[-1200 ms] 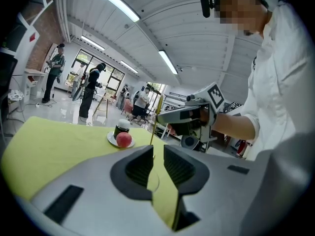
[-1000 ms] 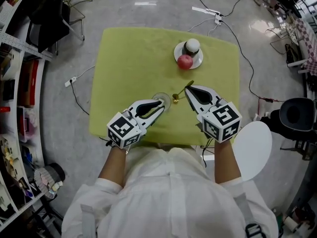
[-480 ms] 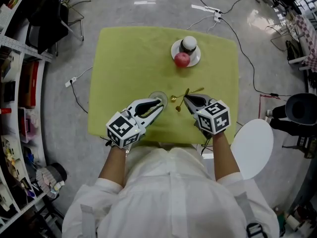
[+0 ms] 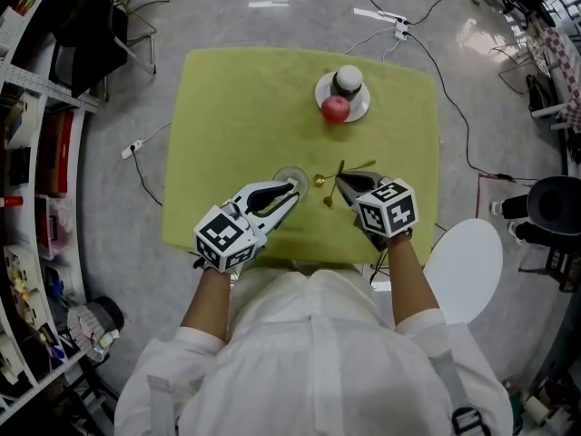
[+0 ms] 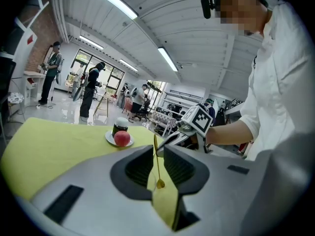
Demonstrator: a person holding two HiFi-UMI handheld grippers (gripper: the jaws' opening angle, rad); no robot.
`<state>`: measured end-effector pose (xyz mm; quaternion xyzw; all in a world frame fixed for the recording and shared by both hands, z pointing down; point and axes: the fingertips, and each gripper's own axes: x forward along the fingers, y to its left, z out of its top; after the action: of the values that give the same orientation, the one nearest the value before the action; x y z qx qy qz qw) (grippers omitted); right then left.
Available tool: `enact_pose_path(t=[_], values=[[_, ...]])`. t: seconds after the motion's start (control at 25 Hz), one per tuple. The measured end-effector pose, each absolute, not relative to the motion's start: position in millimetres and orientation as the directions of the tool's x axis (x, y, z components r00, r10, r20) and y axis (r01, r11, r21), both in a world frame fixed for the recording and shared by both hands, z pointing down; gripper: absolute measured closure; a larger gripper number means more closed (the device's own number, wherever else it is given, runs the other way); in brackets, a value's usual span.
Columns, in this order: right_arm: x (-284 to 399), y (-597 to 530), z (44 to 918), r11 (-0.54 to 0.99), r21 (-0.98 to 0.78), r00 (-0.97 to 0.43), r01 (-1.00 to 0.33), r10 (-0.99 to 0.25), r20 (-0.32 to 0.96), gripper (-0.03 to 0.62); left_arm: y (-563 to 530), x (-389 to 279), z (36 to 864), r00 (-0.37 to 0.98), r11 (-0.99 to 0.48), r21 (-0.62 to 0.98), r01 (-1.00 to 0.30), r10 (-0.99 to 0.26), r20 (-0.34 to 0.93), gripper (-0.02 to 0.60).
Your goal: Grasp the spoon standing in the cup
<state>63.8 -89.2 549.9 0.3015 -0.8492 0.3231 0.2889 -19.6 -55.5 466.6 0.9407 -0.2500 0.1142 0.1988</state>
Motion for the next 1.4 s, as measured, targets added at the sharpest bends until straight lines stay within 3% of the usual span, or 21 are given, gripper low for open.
enact_pose_path(t=[1.16, 1.28, 1.4], values=[[69.2, -118.0, 573.4, 0.523, -0.351, -0.581, -0.777, -0.380, 0.720, 0.580, -53.5, -27.9, 467.3, 0.843, -0.788, 0.317, -0.527, -0.439, 0.309, 0.515], [69.5, -118.2, 574.5, 0.525, -0.340, -0.573, -0.780, -0.380, 0.727, 0.509, -52.7, -29.1, 466.5, 0.843, -0.788, 0.317, -0.528, -0.441, 0.308, 0.515], [70.5, -118.1, 574.3, 0.521, -0.335, -0.566, -0.785, -0.383, 0.731, 0.505, -51.6, -30.0, 466.2, 0.842, -0.787, 0.317, -0.530, -0.443, 0.308, 0.515]])
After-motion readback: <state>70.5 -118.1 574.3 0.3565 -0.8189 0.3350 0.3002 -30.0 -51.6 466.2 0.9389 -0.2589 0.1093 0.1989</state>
